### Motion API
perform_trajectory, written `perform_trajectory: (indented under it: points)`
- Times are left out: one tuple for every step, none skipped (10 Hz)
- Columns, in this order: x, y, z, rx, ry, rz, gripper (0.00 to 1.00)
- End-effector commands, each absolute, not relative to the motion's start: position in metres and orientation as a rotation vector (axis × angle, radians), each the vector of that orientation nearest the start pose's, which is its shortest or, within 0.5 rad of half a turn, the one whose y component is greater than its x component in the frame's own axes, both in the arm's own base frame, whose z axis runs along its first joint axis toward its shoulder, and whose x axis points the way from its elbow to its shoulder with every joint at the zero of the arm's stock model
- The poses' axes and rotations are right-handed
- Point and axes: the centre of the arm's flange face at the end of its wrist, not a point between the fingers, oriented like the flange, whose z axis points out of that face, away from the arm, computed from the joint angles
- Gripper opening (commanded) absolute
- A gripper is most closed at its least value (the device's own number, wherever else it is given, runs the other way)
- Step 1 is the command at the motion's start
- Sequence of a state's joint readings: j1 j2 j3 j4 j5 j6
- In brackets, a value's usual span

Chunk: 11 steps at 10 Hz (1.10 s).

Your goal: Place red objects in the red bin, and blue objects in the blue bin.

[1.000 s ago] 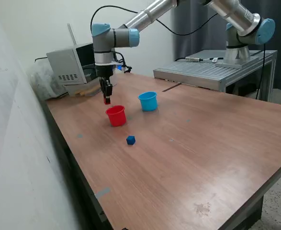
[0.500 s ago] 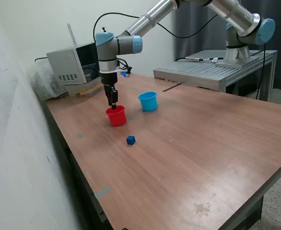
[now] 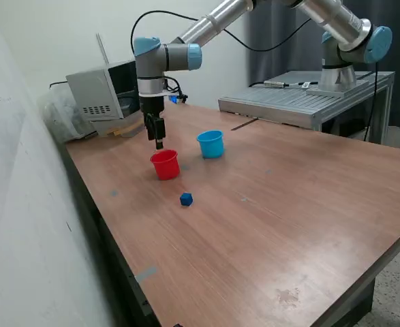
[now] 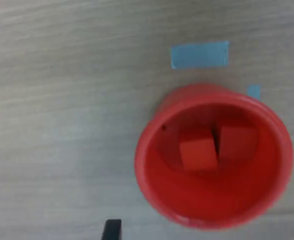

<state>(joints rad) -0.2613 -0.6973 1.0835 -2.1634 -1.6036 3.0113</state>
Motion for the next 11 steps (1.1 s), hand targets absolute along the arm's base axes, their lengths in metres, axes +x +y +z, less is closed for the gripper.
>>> perform_trajectory:
  points:
    - [-0.815,0.043,0.229,-2.178,2.371,0.301,1.0]
    - [-0.816,0.017,0.232,-2.231,2.326,0.288,1.0]
    - [-0.818,0.004,0.237,-2.254,2.313,0.287,1.0]
    - [-0.823,-0.013,0.25,-2.287,2.301,0.32,1.0]
    - [-0.829,-0.022,0.261,-2.314,2.295,0.348,1.0]
    - [-0.835,-0.025,0.266,-2.334,2.298,0.354,1.0]
    - [-0.838,-0.034,0.256,-2.404,2.249,0.321,1.0]
    - [-0.841,-0.047,0.244,-2.472,2.164,0.298,1.0]
    - [-0.843,-0.06,0.231,-2.526,2.085,0.279,1.0]
    - [-0.843,-0.071,0.213,-2.584,1.994,0.252,1.0]
    - [-0.846,-0.081,0.195,-2.634,1.91,0.231,1.0]
